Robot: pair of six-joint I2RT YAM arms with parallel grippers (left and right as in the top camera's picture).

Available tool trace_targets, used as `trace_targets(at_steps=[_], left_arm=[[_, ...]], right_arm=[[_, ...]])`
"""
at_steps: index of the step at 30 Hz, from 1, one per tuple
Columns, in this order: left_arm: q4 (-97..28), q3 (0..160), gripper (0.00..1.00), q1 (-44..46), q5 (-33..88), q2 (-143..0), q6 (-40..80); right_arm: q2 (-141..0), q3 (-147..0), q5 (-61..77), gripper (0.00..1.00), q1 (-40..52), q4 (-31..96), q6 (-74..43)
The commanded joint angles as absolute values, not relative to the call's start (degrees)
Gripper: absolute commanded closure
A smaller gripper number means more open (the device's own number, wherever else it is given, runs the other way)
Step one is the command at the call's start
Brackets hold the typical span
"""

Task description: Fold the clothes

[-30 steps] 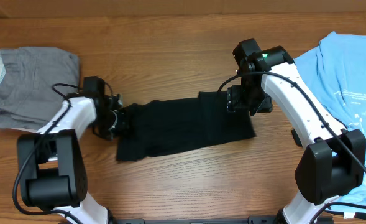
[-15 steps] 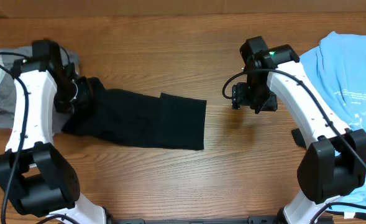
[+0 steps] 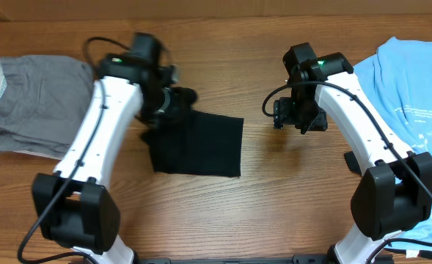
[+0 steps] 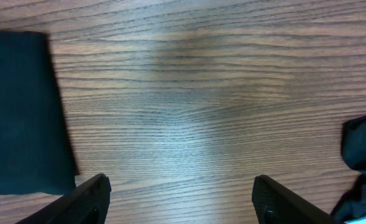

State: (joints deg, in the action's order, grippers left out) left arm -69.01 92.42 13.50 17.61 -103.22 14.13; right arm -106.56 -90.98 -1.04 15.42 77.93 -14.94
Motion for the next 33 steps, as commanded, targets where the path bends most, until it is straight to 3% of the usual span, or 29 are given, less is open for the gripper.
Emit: trace_targets(at_steps=[1, 8, 14, 15, 20, 26, 29, 33], left_arm=[[-68.0, 93.7, 0.93, 19.0, 15.9, -104.3, 18.3], [-62.9, 93.7, 0.93, 26.3, 16.1, -109.2, 21.5], [-62.5, 93.7, 0.88, 27.0, 16.1, -110.7, 21.9], [-62.5, 93.7, 0.85, 27.0, 16.5, -110.9, 21.9], [-61.6, 94.0, 0.51, 26.9, 25.7, -111.0, 18.0], [-65.5, 102.8, 0.46, 20.9, 27.1, -108.7, 11.1], [-65.6, 106.4, 0.44, 16.4, 24.5, -108.0, 11.6], [-63.1, 106.4, 0.43, 12.1, 21.8, -108.5, 12.0]], right_arm=[[-105.9, -91.9, -1.4, 0.23, 15.3, 77.7, -14.6], [-105.9, -91.9, -1.4, 0.23, 15.3, 77.9, -14.6], [-105.9, -91.9, -1.4, 0.23, 15.3, 77.9, -14.6], [-105.9, -91.9, -1.4, 0.23, 15.3, 77.9, -14.6], [-105.9, -91.9, -1.4, 0.23, 15.3, 78.0, -14.6], [-105.9, -91.9, -0.9, 0.22, 15.3, 78.2, -14.1], [-105.9, -91.9, 10.5, 0.24, 15.3, 77.2, -5.0], [-105.9, -91.9, 30.8, 0.36, 16.1, 75.9, 4.7]])
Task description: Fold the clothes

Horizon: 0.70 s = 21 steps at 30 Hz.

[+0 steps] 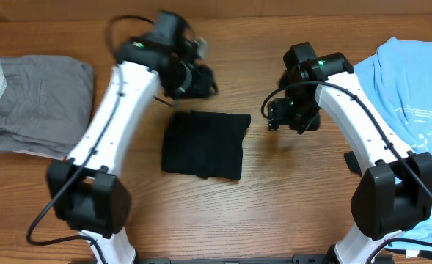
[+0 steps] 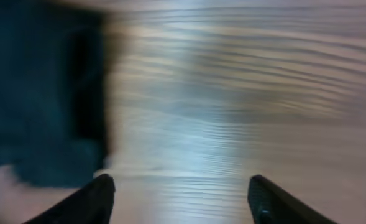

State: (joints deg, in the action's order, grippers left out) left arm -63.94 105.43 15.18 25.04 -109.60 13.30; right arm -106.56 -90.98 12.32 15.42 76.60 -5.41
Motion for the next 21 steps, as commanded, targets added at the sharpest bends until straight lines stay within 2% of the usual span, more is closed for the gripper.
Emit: trace_targets(at_steps=[1, 3, 6, 13, 19, 21], left_arm=[[-62.6, 106.2, 0.41, 11.5, 20.4, -109.0, 12.0], [-61.6, 106.0, 0.39, 11.2, 18.4, -110.3, 11.9], [-60.7, 105.9, 0.37, 11.3, 17.8, -113.1, 11.4], [-61.8, 105.9, 0.36, 11.6, 18.0, -122.6, 11.1], [-65.2, 105.9, 0.37, 12.7, 18.2, -128.6, 11.1], [-66.0, 105.9, 0.37, 13.0, 17.8, -129.6, 11.1]], right_arm=[[-105.9, -91.9, 33.8, 0.38, 16.5, 75.6, 5.7], [-105.9, -91.9, 37.4, 0.39, 17.9, 74.6, 6.2], [-105.9, -91.4, 36.9, 0.33, 20.4, 72.3, 5.5], [-106.4, -84.2, 26.1, 0.28, 23.9, 63.2, -3.8], [-106.5, -75.0, 25.1, 0.32, 23.9, 53.3, -4.8], [-106.5, -73.9, 25.1, 0.38, 23.9, 51.3, -4.8]])
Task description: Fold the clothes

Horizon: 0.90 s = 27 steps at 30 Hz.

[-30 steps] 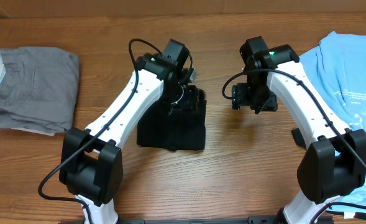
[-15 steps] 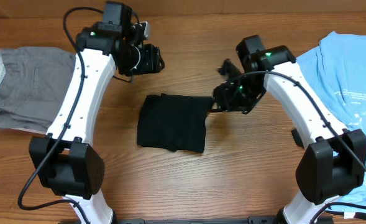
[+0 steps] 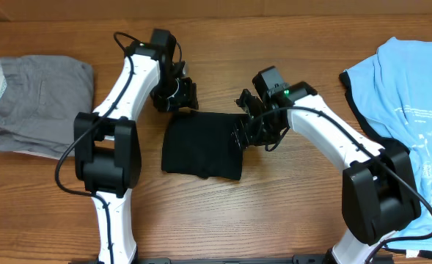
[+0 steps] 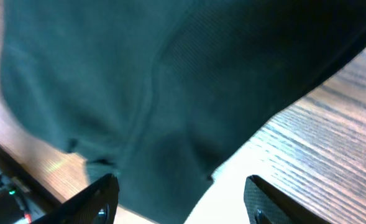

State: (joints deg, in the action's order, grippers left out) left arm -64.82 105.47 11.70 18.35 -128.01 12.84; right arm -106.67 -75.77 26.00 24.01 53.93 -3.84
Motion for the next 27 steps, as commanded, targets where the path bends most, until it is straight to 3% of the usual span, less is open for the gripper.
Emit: trace_targets(at_steps=[1, 3, 5, 12, 17, 18, 20, 21, 27], left_arm=[[-66.3, 105.9, 0.36, 13.1, 17.8, -129.9, 11.1], [-67.4, 105.9, 0.36, 13.4, 16.2, -130.8, 11.1], [-68.8, 105.8, 0.36, 13.5, 14.0, -131.3, 11.1], [-76.6, 105.8, 0.39, 13.5, 4.5, -131.6, 12.2], [-79.7, 105.8, 0.39, 13.5, 4.3, -131.6, 14.6], [-80.1, 105.8, 0.39, 13.6, 4.3, -131.6, 15.0], [-80.9, 105.8, 0.41, 13.6, 4.5, -131.6, 16.2], [-81.5, 105.8, 0.41, 13.6, 4.5, -131.6, 17.0], [-81.8, 105.9, 0.42, 13.5, 4.5, -129.9, 17.2]], right_arm=[[-106.5, -73.5, 25.1, 0.49, 23.9, 50.3, -4.7], [-106.5, -72.9, 25.1, 0.76, 23.9, 48.8, -4.7], [-106.5, -72.8, 24.9, 0.96, 23.9, 48.7, -4.5], [-106.5, -72.8, 5.5, 0.96, 22.3, 46.1, -7.8], [-106.5, -72.8, 5.3, 0.96, 19.2, 40.9, -7.7], [-106.5, -72.8, 5.4, 0.92, 18.9, 40.8, -7.5], [-106.5, -73.1, 5.6, 0.61, 18.5, 41.5, -7.5], [-106.5, -73.9, 6.1, 0.54, 18.5, 43.6, -7.5], [-104.8, -79.3, 13.8, 0.51, 18.5, 58.1, -7.7]])
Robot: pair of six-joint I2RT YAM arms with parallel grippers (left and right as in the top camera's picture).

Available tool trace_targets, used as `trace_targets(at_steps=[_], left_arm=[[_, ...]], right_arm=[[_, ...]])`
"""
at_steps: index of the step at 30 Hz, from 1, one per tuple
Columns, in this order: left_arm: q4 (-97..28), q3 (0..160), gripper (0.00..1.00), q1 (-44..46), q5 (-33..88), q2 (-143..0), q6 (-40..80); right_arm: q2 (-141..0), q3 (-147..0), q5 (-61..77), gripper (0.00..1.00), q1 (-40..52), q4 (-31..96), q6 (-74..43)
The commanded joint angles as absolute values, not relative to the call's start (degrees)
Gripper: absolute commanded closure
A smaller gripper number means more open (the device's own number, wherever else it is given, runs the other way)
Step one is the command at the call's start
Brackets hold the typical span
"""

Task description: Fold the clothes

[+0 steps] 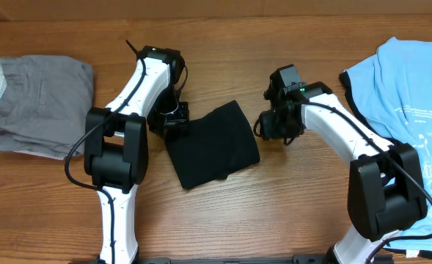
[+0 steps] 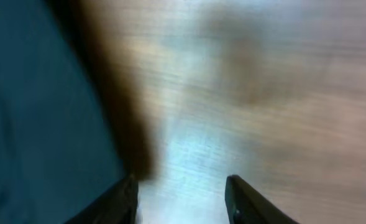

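A black folded cloth (image 1: 214,144) lies tilted in the middle of the table. My left gripper (image 1: 170,122) sits at its left edge; its jaws are not readable from above. My right gripper (image 1: 269,125) hovers just off the cloth's right edge. In the blurred right wrist view the right gripper (image 2: 181,200) is open over bare wood, with the black cloth (image 2: 40,124) beside its left finger (image 2: 117,199). A folded grey pile (image 1: 36,103) rests at the far left.
A light blue shirt (image 1: 410,103) lies spread at the right edge of the table (image 1: 289,213), running off the frame. Both white arms reach in from the near edge toward the middle.
The black cloth now lies turned counter-clockwise instead of square. My left gripper has shifted from its far left corner to its left edge. My right gripper has gone from over the cloth's right edge to just beside it.
At first my left gripper was at the far left corner of a wider black cloth and my right one stood open over bare wood. Then the left was clear beyond a narrower cloth. After that both grippers were at the cloth's edges, and now the cloth lies tilted.
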State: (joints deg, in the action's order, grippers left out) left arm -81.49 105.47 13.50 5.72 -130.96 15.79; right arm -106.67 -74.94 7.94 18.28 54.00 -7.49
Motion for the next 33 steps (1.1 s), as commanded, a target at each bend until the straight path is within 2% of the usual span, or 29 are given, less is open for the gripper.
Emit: trace_targets(at_steps=[1, 3, 7, 12, 16, 24, 28, 30, 33], left_arm=[[-81.4, 105.9, 0.41, 13.5, 4.5, -128.9, 17.1], [-81.2, 105.9, 0.40, 13.5, 4.5, -128.4, 17.1], [-81.2, 105.9, 0.39, 13.6, 4.5, -128.5, 17.1], [-80.8, 105.9, 0.38, 13.7, 4.5, -128.5, 17.1], [-80.8, 105.9, 0.38, 13.7, 4.5, -128.5, 17.1], [-80.6, 105.9, 0.37, 13.9, 4.5, -128.5, 17.1], [-80.5, 105.9, 0.37, 14.1, 4.5, -128.5, 17.1], [-80.5, 105.9, 0.37, 14.1, 4.5, -128.5, 17.1], [-80.2, 105.9, 0.37, 14.1, 4.5, -128.5, 17.1]], right_arm=[[-104.0, -80.1, 20.8, 0.51, 18.5, 61.7, -7.7], [-103.6, -80.1, 28.4, 0.51, 18.7, 64.0, -7.5], [-103.6, -77.7, 29.2, 0.42, 20.4, 65.0, -7.5], [-103.7, -69.5, 27.7, 0.39, 22.1, 54.8, -7.6], [-103.7, -65.2, 21.4, 0.39, 22.1, 47.9, -8.3], [-103.7, -64.4, 9.5, 0.37, 22.1, 43.9, -9.0], [-103.7, -64.4, 14.2, 0.38, 22.1, 43.3, -9.0], [-103.7, -64.4, 18.7, 0.33, 22.2, 44.5, -9.0], [-103.7, -64.3, 23.7, 0.32, 22.2, 46.2, -8.6]])
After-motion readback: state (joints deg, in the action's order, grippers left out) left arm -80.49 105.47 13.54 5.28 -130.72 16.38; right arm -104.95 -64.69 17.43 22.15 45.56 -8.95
